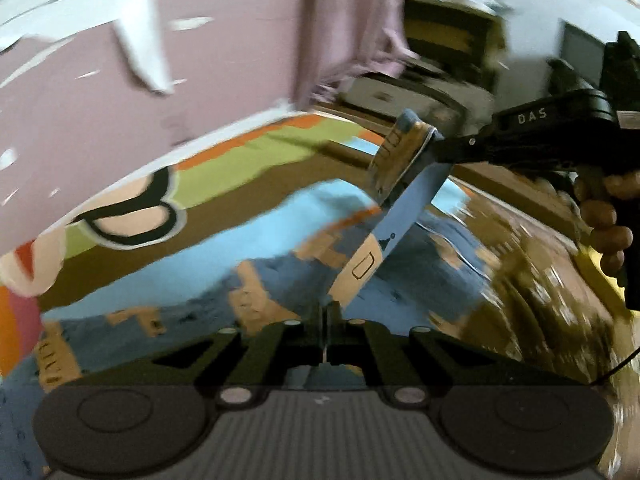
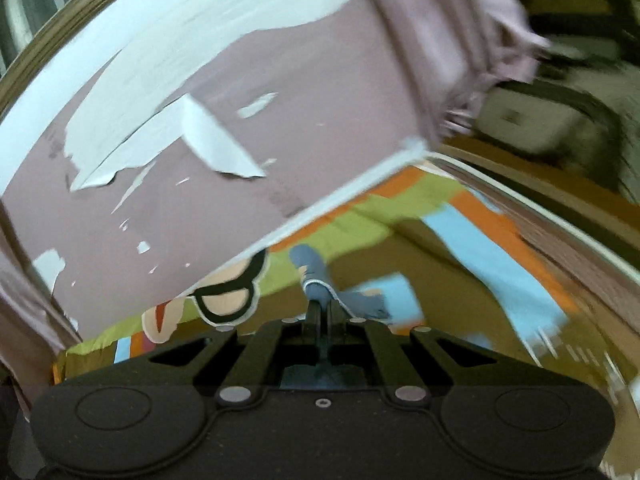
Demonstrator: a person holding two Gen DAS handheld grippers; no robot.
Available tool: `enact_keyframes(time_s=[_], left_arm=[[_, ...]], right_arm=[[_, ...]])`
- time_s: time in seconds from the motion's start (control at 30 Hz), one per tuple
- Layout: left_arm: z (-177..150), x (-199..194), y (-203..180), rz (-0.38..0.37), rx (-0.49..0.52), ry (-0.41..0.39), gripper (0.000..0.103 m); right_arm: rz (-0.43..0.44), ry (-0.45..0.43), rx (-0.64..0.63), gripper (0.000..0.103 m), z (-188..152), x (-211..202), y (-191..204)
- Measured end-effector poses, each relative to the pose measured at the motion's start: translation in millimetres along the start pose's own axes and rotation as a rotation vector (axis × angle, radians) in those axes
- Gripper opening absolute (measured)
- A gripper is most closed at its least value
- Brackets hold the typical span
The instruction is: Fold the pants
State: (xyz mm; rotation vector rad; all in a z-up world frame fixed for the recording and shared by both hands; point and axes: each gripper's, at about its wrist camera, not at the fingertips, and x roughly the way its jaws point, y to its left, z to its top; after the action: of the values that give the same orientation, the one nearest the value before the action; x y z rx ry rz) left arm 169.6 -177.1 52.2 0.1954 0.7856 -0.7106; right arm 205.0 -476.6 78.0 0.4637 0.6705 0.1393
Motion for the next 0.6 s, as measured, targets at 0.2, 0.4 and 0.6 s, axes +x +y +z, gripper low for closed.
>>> enact_keyframes(time_s=[0.2, 0.4, 0.6], left_arm=[[-21.2, 17.1, -37.5, -0.039, 0.162, 0.084, 0.001], [-21.9, 33.5, -31.5, -0.130, 0.083, 0.161, 0.005], [24.9, 51.9, -21.4, -0.191, 0.040, 0.102, 0.052]], right_arm=[[-0.081, 0.030, 0.176, 0.002, -61.1, -16.9, -54.5], [-0.100, 0.087, 0.192, 0.019, -89.7, -11.2, -79.9], [-0.058, 0.068, 0.126, 0.056, -87.4, -18.4, -88.8]])
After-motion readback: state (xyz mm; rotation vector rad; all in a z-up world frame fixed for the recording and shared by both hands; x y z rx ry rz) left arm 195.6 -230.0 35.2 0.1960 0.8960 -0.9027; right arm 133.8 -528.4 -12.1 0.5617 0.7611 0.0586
